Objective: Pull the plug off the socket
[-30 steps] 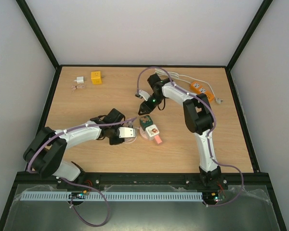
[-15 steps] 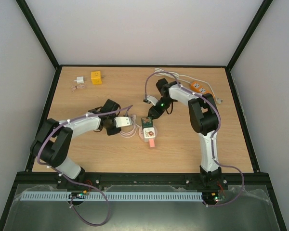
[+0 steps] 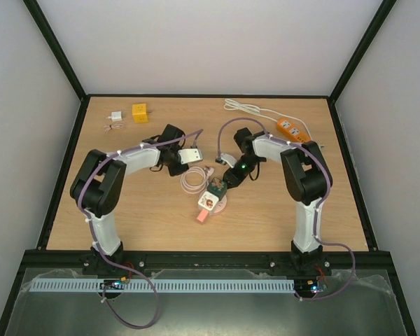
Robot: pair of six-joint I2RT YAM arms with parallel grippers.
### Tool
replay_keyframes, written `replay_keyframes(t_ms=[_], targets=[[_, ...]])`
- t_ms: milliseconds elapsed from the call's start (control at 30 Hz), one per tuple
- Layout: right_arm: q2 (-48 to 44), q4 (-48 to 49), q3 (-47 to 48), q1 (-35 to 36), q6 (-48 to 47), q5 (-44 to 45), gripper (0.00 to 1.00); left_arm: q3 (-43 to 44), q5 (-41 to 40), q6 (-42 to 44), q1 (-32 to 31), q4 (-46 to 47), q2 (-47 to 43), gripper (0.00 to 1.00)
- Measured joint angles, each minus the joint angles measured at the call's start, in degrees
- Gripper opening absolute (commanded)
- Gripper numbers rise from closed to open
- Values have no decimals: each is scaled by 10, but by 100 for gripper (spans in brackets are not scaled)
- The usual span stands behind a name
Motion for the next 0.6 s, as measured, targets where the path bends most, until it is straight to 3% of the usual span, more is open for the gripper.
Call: replay_keyframes(t_ms=[200, 367, 600], targets=[[-43, 40, -64, -10, 12, -7, 36, 61, 23, -13, -1, -7, 55, 38], [-55, 69, -87, -12, 26, -16, 37, 99, 69, -27, 13, -32, 74, 46], [-63, 97, -107, -14, 33, -29, 37, 0, 82, 2, 44, -69, -85, 48]])
